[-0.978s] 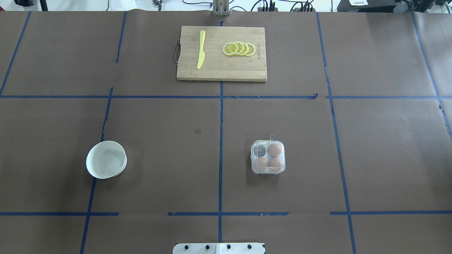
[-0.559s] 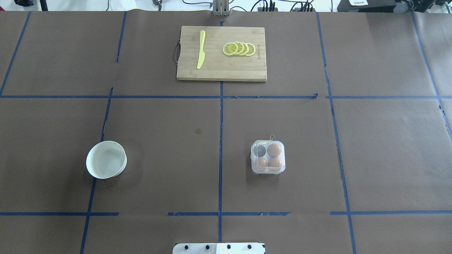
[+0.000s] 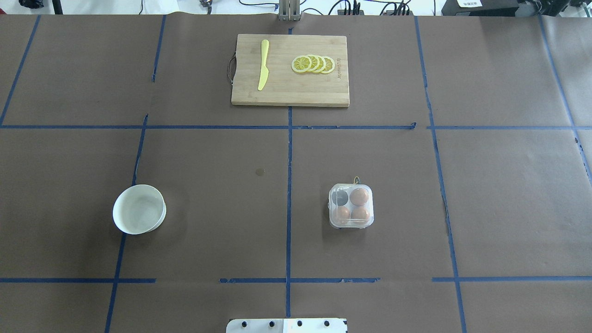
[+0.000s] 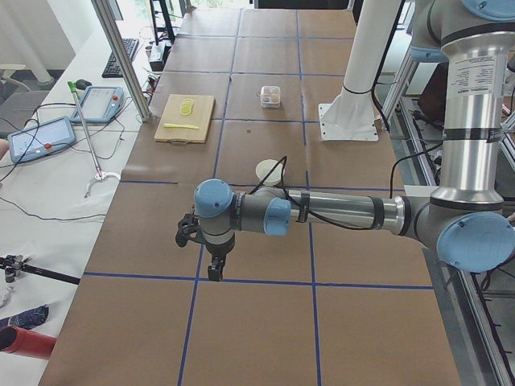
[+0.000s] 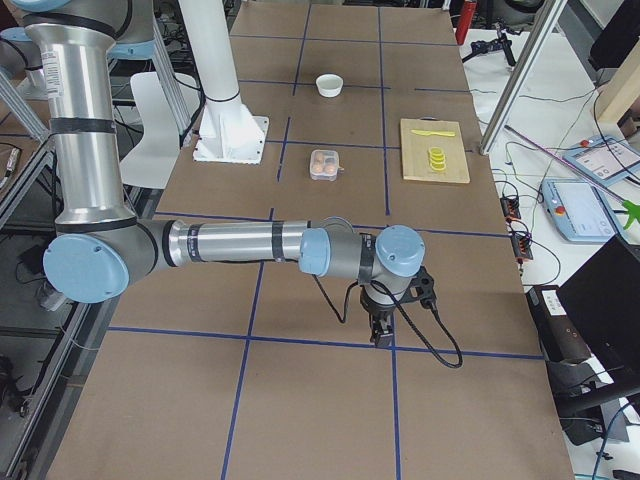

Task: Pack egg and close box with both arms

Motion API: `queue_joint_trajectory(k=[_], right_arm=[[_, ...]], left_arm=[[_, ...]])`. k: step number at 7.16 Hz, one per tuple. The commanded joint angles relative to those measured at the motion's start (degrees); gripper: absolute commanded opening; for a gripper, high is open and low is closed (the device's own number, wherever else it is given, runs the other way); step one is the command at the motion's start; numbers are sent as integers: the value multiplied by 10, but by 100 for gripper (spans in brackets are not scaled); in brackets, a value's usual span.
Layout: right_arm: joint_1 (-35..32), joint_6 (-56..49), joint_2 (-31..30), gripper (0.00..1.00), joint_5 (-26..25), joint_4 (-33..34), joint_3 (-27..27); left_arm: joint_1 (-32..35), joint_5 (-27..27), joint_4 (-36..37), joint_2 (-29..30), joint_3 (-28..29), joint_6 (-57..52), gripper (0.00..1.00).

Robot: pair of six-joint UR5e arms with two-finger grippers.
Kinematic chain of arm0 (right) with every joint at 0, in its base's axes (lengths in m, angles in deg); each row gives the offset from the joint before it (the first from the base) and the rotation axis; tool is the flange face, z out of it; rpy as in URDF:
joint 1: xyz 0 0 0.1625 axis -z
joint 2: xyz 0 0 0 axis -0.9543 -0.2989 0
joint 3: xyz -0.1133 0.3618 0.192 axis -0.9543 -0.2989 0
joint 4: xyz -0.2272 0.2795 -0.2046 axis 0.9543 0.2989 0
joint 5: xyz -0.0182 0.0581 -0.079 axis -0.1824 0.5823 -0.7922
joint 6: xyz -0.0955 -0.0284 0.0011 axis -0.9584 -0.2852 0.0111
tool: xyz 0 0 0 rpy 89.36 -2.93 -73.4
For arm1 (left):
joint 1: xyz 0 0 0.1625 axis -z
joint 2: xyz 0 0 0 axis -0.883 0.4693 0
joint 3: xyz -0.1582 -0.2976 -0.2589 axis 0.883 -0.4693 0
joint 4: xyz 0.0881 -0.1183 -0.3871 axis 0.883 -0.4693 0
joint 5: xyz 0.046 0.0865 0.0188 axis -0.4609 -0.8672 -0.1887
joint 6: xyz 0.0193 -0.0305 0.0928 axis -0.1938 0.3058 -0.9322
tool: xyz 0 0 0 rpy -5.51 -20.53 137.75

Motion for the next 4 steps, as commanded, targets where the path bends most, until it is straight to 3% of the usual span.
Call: queue_joint_trajectory(k=[1, 4], right_arm=[[0, 0, 0, 100, 0, 0, -1], [0, 0, 0, 100, 0, 0, 0]], left_arm=[[2, -6, 73, 40, -1, -15, 100], [2, -6, 73, 40, -2, -19, 100]])
